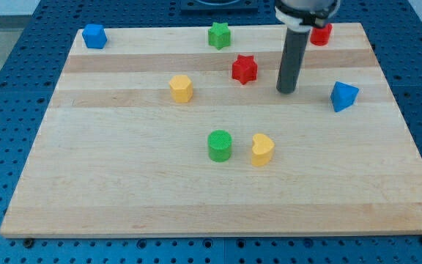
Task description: Push red star towards the bottom left of the board
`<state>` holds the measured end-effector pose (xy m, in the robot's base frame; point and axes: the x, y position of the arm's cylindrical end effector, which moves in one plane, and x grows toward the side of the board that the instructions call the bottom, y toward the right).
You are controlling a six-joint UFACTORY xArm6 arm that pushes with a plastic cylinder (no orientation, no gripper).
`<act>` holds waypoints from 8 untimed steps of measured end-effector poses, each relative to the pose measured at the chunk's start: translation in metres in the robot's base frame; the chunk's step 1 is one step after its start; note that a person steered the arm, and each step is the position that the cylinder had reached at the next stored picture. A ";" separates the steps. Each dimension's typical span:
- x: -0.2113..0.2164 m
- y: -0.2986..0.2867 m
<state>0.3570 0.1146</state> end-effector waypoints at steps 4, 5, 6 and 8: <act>-0.054 -0.016; -0.054 -0.031; -0.054 -0.057; -0.018 -0.086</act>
<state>0.3393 0.0284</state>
